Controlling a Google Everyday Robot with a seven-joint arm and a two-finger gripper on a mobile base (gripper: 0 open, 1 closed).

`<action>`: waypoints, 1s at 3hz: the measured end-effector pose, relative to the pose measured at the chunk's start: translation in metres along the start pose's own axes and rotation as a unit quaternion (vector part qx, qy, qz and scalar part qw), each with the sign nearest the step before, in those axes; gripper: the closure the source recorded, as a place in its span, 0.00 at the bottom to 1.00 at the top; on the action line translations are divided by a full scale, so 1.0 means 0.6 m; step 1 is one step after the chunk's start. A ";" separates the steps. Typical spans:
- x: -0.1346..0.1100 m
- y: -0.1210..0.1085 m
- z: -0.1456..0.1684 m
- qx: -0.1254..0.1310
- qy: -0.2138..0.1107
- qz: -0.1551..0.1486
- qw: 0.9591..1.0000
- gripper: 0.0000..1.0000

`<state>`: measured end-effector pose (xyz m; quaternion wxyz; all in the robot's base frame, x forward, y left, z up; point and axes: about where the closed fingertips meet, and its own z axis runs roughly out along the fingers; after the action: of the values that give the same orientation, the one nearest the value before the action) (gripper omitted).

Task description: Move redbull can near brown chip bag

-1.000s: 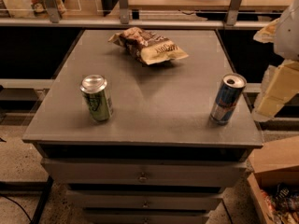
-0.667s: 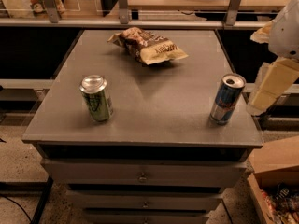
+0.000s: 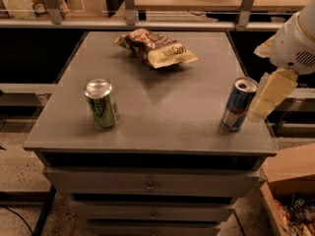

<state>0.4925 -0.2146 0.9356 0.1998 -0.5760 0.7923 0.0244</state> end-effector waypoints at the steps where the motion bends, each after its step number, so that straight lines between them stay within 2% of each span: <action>1: -0.002 -0.001 0.016 -0.015 -0.017 0.003 1.000 0.00; 2: -0.006 0.001 0.033 -0.028 -0.028 0.003 0.999 0.17; 3: -0.008 0.002 0.050 -0.037 -0.032 0.005 0.999 0.41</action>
Offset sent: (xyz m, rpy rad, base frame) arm 0.0086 0.0123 -0.0288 0.0993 0.0569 0.0336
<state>0.5010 -0.2019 0.9095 0.2037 -0.5782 0.7867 0.0730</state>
